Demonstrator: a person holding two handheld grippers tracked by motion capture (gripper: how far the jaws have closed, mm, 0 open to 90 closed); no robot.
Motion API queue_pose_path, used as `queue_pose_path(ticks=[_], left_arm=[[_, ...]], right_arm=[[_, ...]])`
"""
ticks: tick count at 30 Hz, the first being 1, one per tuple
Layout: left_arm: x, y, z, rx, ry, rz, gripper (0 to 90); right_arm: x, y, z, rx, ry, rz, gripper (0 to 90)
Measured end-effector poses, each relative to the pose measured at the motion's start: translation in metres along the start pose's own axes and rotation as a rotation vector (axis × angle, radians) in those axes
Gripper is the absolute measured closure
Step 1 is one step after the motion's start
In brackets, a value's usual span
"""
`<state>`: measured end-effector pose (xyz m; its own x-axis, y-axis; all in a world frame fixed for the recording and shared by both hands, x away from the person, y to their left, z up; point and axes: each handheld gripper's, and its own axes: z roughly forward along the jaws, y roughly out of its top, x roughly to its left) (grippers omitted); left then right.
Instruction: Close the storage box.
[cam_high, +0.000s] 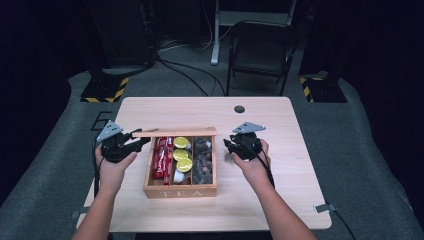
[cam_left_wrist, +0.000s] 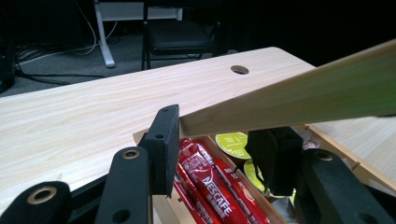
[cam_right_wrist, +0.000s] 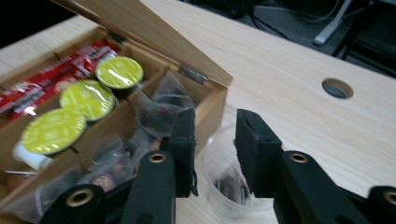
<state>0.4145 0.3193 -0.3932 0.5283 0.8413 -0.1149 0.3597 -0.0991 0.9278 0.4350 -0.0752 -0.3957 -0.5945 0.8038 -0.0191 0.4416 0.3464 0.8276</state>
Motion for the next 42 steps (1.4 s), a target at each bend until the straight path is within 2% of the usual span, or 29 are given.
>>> queue_pose_path(ticks=[7, 13, 15, 17, 20, 22, 32, 36, 42], left_arm=[[-0.001, 0.0, -0.002, 0.009, 0.002, 0.012, 54.5], [-0.002, -0.001, -0.004, 0.016, 0.002, 0.019, 54.7], [-0.003, -0.001, -0.004, 0.016, 0.002, 0.02, 54.7], [-0.003, -0.001, -0.005, 0.015, -0.001, 0.022, 54.7], [-0.004, -0.001, -0.006, 0.007, -0.003, 0.025, 54.6], [-0.004, -0.001, -0.007, 0.005, -0.005, 0.025, 54.6], [-0.006, 0.0, -0.012, 0.0, -0.005, 0.029, 55.4], [-0.006, 0.0, -0.014, -0.01, -0.01, 0.027, 55.7], [-0.009, 0.002, -0.021, -0.033, -0.017, 0.027, 56.6]], right_arm=[[0.016, 0.012, -0.005, -0.061, 0.026, -0.022, 59.5], [0.024, 0.017, -0.003, -0.084, 0.043, -0.051, 55.4], [0.027, 0.018, -0.003, -0.101, 0.039, -0.041, 54.3], [0.027, 0.019, -0.004, -0.115, 0.037, -0.056, 53.9], [0.029, 0.021, -0.006, -0.127, 0.04, -0.03, 53.6], [0.029, 0.022, -0.007, -0.134, 0.043, -0.029, 53.6], [0.039, 0.027, -0.017, -0.167, 0.065, -0.058, 53.9], [0.042, 0.03, -0.019, -0.166, 0.061, -0.079, 56.1], [0.041, 0.031, -0.022, -0.168, 0.074, -0.07, 57.7]])
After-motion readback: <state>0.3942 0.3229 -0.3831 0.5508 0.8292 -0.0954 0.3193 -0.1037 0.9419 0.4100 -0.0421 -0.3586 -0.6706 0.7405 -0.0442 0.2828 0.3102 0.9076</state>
